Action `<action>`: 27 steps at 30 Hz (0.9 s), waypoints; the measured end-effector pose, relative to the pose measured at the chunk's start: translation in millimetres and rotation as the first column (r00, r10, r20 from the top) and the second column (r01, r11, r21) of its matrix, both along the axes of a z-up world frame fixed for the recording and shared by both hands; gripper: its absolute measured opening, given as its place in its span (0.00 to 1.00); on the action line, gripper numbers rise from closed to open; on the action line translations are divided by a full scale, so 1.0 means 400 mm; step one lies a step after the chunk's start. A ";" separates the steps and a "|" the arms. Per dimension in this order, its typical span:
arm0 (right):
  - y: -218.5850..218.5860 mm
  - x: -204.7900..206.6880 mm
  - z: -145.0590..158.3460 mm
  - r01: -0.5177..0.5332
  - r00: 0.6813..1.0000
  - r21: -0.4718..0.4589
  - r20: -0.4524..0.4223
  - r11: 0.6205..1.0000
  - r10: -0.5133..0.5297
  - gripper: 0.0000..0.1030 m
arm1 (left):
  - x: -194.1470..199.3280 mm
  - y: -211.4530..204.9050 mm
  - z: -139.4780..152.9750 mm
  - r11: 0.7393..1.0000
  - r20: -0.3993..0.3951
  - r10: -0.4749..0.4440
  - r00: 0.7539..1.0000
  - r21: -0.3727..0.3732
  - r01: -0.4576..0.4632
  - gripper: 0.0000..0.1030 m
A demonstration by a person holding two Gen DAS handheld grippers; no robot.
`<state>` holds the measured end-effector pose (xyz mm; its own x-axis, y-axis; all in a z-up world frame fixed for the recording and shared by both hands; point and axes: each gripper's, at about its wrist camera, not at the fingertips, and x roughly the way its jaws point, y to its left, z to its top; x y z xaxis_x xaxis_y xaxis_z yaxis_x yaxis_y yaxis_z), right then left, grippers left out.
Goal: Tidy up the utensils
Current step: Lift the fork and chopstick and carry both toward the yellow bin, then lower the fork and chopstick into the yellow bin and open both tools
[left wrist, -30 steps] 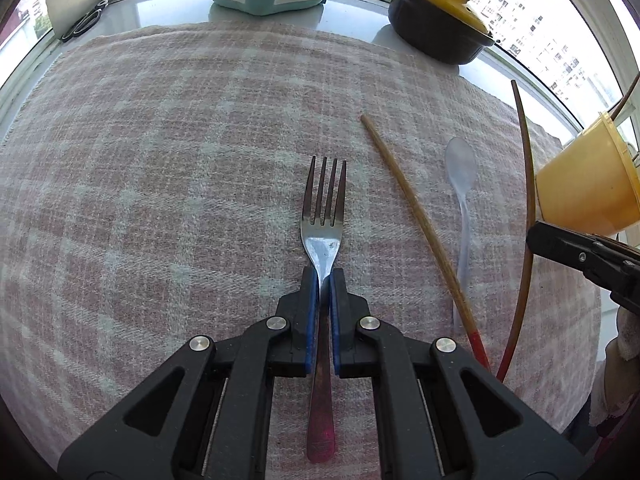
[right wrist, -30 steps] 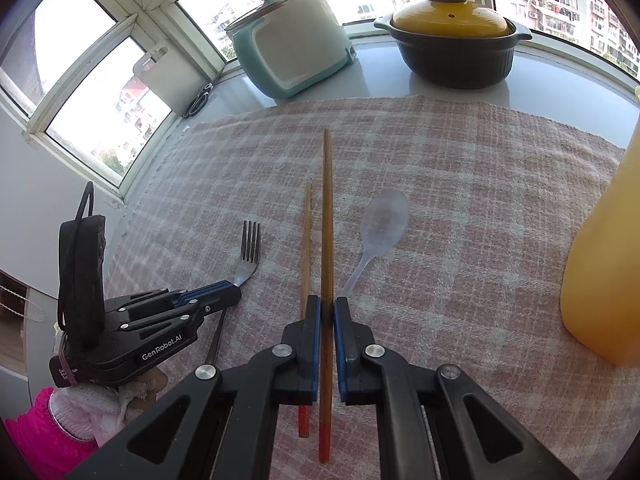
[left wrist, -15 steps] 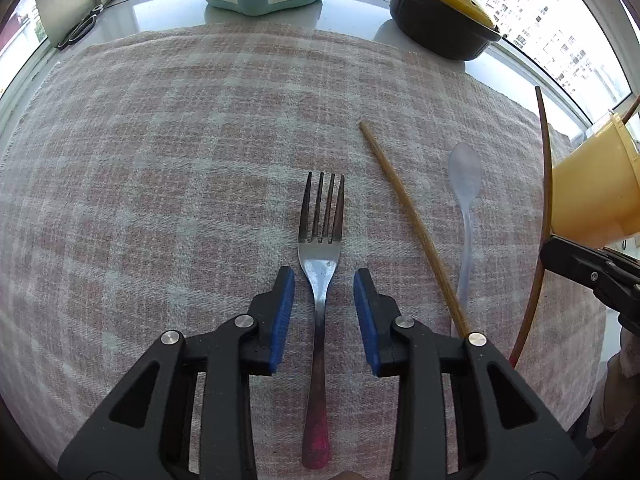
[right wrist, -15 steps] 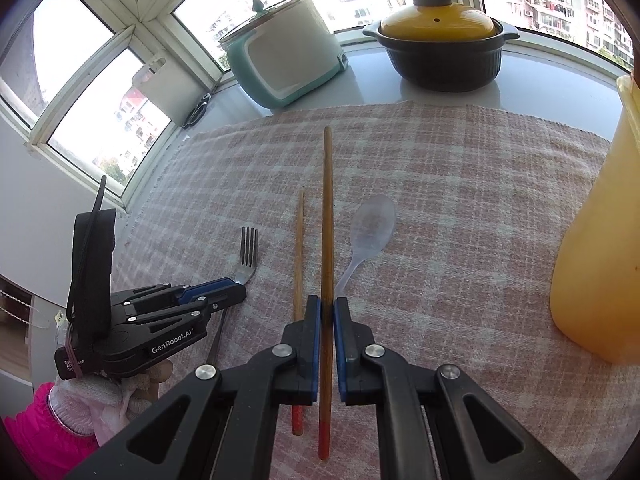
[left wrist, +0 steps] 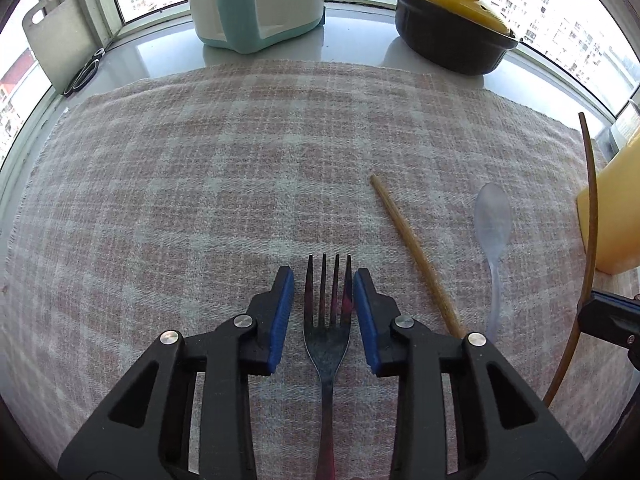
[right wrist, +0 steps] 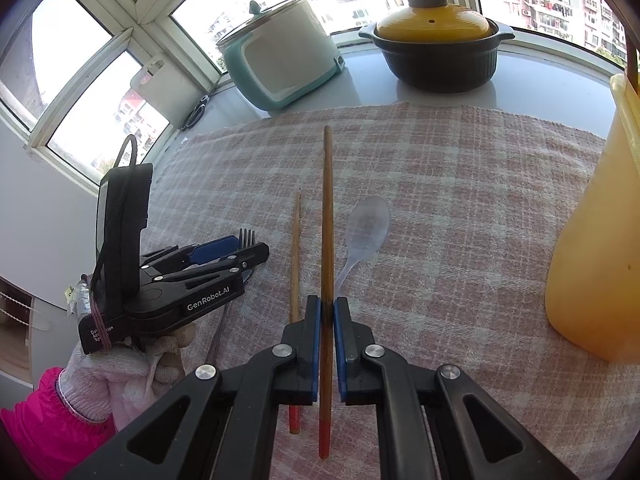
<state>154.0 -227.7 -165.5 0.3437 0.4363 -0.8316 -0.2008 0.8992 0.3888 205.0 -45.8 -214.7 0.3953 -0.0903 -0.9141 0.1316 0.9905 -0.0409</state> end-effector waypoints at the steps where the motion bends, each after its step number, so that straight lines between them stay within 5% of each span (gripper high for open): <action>1: -0.001 -0.001 0.001 0.001 1.000 -0.001 0.002 1.000 -0.001 0.04 | 0.001 -0.001 0.000 1.000 0.001 -0.004 1.000 0.000 0.004 0.22; 7: -0.001 -0.007 0.015 0.005 1.000 -0.011 0.020 1.000 -0.005 0.04 | -0.010 0.019 0.018 0.999 0.017 -0.002 1.000 -0.041 0.002 0.22; 27: 0.008 -0.094 0.123 0.003 0.985 -0.076 0.173 0.997 0.010 0.04 | -0.202 0.075 0.261 0.979 0.266 0.032 0.964 -0.202 0.023 0.21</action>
<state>116.5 -224.3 -116.3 0.4842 0.3759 -0.7901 -0.2624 0.9238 0.2787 124.3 -15.9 -110.5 0.6224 -0.2598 -0.7384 0.1609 0.9656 -0.2041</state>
